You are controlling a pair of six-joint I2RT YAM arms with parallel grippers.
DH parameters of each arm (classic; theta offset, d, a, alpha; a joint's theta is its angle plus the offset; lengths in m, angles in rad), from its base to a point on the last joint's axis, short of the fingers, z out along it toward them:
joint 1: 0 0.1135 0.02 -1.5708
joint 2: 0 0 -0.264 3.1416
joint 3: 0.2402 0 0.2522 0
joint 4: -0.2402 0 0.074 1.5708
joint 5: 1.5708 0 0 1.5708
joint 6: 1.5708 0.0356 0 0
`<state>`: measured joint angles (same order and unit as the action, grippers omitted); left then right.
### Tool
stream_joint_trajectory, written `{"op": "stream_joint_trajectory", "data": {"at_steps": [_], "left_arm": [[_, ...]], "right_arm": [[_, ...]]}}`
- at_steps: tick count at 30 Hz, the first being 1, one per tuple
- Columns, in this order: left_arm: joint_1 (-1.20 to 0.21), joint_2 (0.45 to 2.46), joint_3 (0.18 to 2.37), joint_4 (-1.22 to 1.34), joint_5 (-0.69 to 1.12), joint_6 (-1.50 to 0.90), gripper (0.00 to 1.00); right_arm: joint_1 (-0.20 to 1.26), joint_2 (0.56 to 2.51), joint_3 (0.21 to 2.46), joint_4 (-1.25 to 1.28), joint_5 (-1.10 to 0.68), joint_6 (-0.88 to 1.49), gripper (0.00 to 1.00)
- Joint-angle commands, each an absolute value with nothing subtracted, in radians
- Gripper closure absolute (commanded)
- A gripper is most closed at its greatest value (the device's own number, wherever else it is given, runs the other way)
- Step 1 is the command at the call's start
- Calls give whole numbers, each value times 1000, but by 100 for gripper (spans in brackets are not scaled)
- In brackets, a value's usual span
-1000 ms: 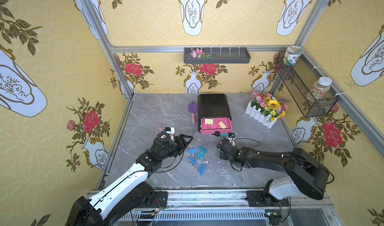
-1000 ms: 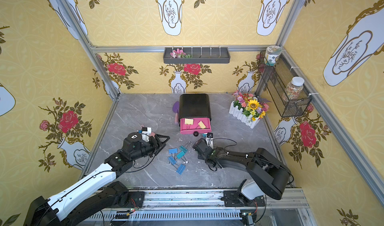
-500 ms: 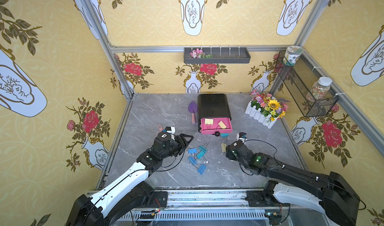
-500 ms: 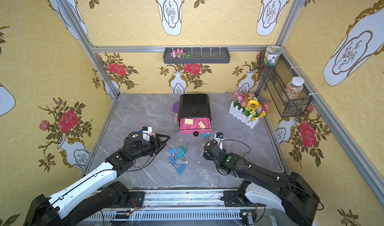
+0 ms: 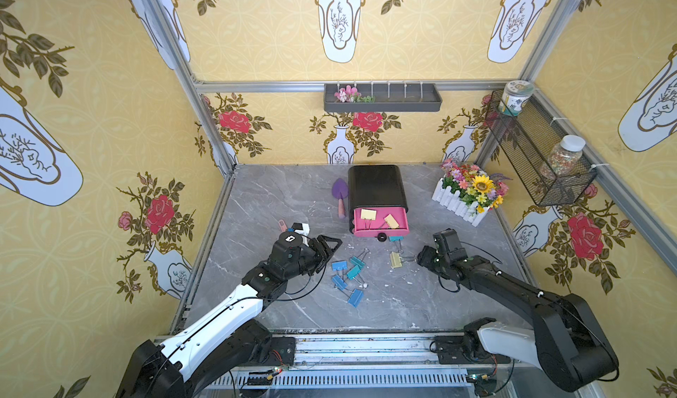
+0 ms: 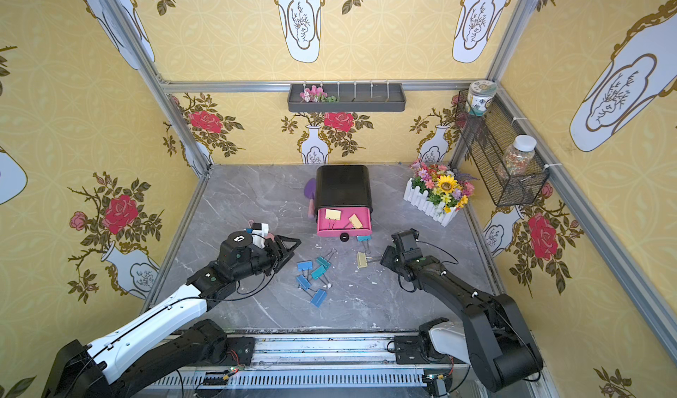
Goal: Put the binder clips in the drawer according to color
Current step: Pick up the binder clip at the center of the board.
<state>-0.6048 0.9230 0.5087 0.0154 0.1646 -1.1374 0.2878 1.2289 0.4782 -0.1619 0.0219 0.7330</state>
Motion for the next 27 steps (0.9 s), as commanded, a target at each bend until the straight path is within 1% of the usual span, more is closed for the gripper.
{"op": "stream_joint_trajectory", "data": {"at_steps": [1, 6, 13, 17, 21, 27], "left_arm": [[-606, 928, 512, 39, 170, -1138, 33], [-606, 936, 512, 43, 173, -1137, 33], [-606, 925, 502, 49, 172, -1138, 33], [-606, 917, 494, 51, 172, -1140, 33], [-606, 911, 488, 52, 173, -1140, 33], [-606, 910, 482, 62, 175, -1140, 33]], "right_arm": [[292, 1260, 509, -145, 35, 754, 31], [333, 1339, 581, -209, 146, 746, 28], [448, 1460, 661, -306, 304, 774, 23], [465, 1501, 668, -319, 325, 797, 23], [470, 1501, 644, -313, 319, 817, 24], [550, 1425, 589, -344, 337, 887, 25]]}}
